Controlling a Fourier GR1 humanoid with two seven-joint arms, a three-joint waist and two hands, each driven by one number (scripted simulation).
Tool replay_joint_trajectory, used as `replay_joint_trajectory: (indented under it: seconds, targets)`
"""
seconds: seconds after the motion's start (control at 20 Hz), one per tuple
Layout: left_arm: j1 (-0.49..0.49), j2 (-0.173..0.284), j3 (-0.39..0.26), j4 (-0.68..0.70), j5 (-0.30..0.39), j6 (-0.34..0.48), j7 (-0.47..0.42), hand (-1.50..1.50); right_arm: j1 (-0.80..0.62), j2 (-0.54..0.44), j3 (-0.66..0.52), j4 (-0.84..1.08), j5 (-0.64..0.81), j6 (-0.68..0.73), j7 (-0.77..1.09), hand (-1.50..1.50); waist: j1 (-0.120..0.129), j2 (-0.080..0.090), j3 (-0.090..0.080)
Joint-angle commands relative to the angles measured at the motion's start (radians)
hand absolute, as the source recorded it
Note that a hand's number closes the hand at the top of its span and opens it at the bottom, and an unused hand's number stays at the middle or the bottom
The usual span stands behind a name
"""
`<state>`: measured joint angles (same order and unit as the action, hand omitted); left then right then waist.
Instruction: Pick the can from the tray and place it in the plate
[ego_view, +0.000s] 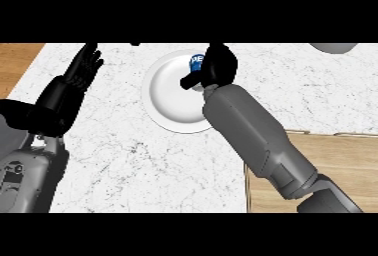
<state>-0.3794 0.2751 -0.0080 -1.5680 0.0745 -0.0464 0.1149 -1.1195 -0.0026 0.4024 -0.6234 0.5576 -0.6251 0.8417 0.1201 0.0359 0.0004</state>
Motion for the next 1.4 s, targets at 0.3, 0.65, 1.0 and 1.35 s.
replay_joint_trajectory:
  seconds: [0.3,0.65,1.0,1.35]
  targets:
    - [-0.003,-0.021,-0.023,0.02,-0.037,0.016,-0.014,0.0,-0.021,0.002,-0.027,-0.01,-0.15,-0.361,-0.173,-1.5,-0.008,-0.005,0.0]
    - [0.034,0.005,0.036,-0.012,-0.009,0.02,0.019,0.0,0.005,0.002,-0.088,-0.042,-0.273,-0.456,-0.283,-1.5,-0.068,-0.026,0.0]
    - [0.066,0.013,0.052,-0.013,-0.028,0.02,0.017,0.0,0.206,-0.011,-0.086,-0.262,-0.306,-0.462,-0.414,-1.5,-0.124,-0.039,0.0]
    - [0.144,0.006,0.076,-0.046,-0.027,0.013,0.004,0.0,0.514,-0.115,0.021,-0.64,-0.22,-0.371,-0.339,-1.5,-0.14,-0.044,-0.001]
